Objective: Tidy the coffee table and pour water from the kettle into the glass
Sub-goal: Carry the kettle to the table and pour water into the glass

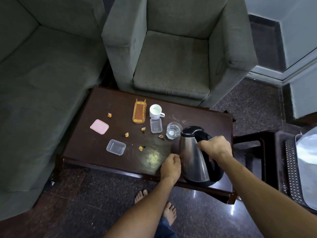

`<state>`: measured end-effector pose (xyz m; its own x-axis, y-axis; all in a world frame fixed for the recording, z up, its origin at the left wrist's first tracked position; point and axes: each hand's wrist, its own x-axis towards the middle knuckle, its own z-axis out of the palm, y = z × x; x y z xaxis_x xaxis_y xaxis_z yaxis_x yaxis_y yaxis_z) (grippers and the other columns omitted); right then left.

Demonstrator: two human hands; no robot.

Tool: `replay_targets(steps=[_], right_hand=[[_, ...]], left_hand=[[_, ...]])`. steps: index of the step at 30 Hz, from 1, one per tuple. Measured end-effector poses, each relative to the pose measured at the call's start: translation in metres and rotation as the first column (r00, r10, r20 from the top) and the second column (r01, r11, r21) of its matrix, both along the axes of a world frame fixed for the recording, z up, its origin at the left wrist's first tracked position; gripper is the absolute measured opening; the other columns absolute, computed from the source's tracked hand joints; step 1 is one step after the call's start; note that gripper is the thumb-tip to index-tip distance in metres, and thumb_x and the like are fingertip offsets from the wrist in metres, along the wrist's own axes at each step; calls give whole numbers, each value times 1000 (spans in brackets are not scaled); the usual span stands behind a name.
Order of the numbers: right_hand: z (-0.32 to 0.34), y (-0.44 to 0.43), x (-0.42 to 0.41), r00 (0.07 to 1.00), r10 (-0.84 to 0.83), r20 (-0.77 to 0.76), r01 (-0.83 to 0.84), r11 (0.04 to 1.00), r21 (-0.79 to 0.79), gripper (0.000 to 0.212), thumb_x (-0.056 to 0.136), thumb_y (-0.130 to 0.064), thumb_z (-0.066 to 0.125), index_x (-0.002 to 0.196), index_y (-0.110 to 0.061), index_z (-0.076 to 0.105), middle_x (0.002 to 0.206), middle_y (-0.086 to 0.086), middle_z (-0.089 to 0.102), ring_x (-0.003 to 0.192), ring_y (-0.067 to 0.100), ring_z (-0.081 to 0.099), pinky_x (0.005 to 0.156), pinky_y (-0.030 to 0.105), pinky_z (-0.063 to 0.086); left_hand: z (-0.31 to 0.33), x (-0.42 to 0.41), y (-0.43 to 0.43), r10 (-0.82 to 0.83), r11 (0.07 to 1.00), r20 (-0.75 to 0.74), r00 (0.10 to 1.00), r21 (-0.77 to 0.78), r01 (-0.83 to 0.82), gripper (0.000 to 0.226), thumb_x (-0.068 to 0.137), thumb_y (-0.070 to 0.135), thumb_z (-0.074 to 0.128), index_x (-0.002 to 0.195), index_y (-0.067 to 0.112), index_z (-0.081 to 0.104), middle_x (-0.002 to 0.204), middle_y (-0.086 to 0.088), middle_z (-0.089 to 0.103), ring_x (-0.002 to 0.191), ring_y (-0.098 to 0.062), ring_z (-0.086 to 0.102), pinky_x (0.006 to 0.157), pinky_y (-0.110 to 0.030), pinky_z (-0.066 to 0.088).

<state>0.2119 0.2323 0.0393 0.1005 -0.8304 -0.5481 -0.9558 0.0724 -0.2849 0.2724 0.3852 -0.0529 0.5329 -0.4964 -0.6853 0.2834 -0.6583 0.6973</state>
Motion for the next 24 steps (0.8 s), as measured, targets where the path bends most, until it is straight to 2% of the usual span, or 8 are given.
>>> replay_targets(steps=[15, 24], right_hand=[[2, -2, 3, 1000, 11, -10, -11, 1000, 4, 30, 60, -42, 67, 66, -13, 73, 40, -1, 63, 35, 19, 65, 53, 28, 56], [2, -1, 4, 1000, 4, -12, -4, 1000, 0, 32, 58, -42, 65, 66, -12, 73, 40, 0, 63, 34, 18, 64, 50, 25, 52]], left_hand=[[-2, 3, -1, -3, 1000, -7, 1000, -10, 3, 26, 104, 34, 44, 110, 25, 68, 107, -1, 75, 104, -26, 70, 98, -45, 54], [-4, 3, -1, 3, 1000, -8, 1000, -15, -3, 26, 105, 32, 45, 112, 23, 68, 109, -2, 75, 105, -27, 69, 98, -45, 54]])
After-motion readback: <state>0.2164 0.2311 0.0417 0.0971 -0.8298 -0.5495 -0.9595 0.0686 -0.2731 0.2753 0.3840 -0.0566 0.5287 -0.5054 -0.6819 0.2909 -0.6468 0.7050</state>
